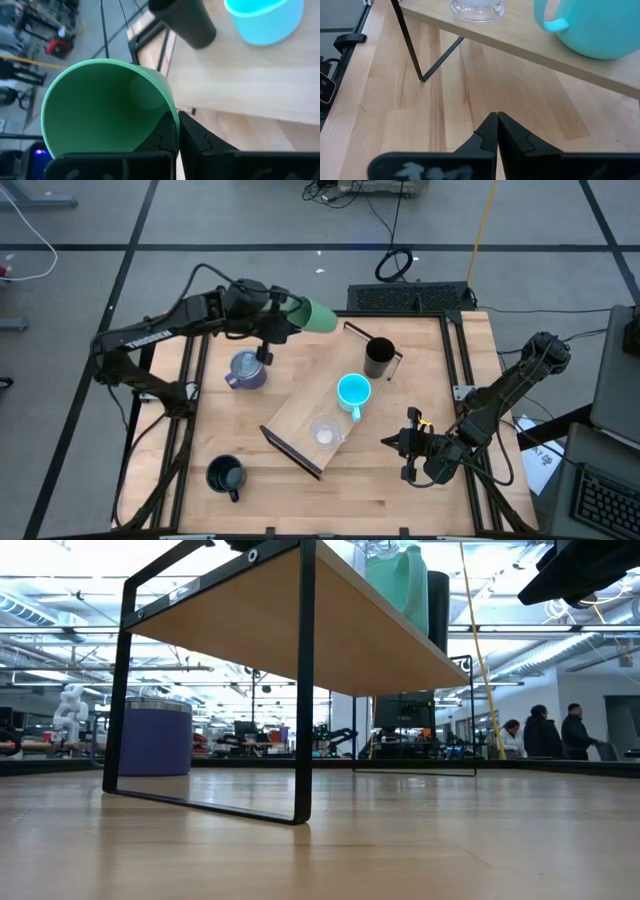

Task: Stack small to large cups/mugs on shelf
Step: Put the green cup on the shelf

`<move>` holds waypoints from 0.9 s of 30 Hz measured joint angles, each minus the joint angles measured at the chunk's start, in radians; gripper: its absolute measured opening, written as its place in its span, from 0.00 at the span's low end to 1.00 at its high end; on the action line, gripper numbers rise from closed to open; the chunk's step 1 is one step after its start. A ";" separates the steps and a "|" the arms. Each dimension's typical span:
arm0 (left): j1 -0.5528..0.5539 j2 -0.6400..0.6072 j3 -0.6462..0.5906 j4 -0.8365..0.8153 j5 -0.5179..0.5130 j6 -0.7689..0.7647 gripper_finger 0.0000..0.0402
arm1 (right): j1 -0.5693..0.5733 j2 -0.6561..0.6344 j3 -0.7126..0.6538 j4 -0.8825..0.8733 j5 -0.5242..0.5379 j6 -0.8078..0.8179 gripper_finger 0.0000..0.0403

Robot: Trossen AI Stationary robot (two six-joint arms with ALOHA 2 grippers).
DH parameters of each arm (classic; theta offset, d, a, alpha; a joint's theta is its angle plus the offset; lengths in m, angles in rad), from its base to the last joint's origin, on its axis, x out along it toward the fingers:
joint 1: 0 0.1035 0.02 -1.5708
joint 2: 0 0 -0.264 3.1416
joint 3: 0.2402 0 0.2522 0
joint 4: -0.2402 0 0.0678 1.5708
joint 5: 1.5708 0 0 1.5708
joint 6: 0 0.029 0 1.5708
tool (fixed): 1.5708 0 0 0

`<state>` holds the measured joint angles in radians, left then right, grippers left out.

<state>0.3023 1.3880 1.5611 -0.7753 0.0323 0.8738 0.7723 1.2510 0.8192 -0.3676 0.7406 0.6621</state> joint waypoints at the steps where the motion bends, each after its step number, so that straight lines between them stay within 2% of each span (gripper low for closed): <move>1: -0.004 0.000 0.009 0.000 0.003 0.008 0.01 | 0.000 0.000 0.000 0.000 0.000 0.000 0.00; 10: -0.033 0.065 0.154 -0.047 0.042 0.049 0.01 | 0.000 0.000 0.000 0.000 0.000 0.000 0.00; 21: -0.040 0.291 0.465 -0.279 0.051 0.165 0.01 | 0.002 0.000 0.000 0.003 0.000 0.045 0.00; 27: -0.019 0.392 0.552 -0.376 0.068 0.233 0.01 | 0.002 0.000 0.000 0.004 0.000 0.060 0.00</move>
<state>0.2834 1.7800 2.1132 -1.1513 0.1001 1.1069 0.7742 1.2510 0.8188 -0.3635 0.7405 0.7216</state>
